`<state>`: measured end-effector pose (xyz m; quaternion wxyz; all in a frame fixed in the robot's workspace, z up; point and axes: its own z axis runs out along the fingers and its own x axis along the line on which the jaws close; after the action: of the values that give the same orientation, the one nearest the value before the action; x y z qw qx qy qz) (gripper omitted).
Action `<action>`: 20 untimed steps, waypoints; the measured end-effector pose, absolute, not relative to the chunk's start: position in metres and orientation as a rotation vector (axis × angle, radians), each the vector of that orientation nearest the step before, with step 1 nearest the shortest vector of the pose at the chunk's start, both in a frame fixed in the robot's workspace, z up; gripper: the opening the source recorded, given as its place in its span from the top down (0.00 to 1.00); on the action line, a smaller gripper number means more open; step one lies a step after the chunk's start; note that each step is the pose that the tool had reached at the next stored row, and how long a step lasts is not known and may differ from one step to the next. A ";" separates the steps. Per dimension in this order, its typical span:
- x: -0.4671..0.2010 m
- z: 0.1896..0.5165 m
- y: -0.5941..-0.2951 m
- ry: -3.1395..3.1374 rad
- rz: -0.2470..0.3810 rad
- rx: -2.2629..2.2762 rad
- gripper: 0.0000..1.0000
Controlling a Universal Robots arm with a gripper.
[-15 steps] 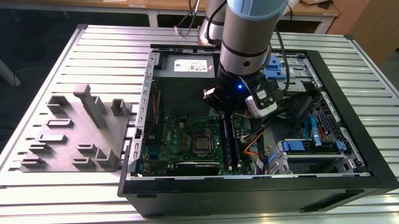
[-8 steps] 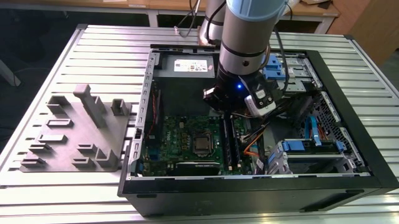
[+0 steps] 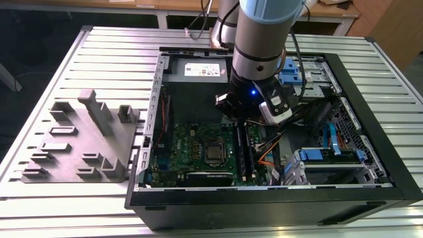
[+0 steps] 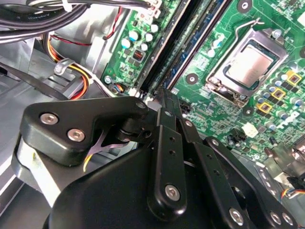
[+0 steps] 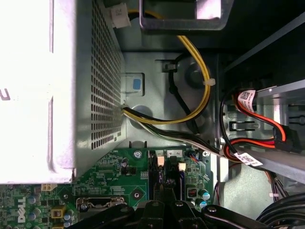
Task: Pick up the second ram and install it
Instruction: 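Press down the second ram until it locks into place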
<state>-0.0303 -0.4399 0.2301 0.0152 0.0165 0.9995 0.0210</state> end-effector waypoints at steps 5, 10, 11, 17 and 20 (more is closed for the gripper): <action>-0.030 0.230 -0.440 3.110 0.064 0.051 0.93; -0.030 0.228 -0.440 3.110 0.064 0.051 0.93; -0.030 0.228 -0.440 3.110 0.064 0.051 0.93; -0.030 0.227 -0.440 3.110 0.064 0.051 0.93; -0.030 0.225 -0.440 3.110 0.065 0.051 0.93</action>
<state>-0.0303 -0.4399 0.2252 0.0152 0.0165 0.9995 0.0209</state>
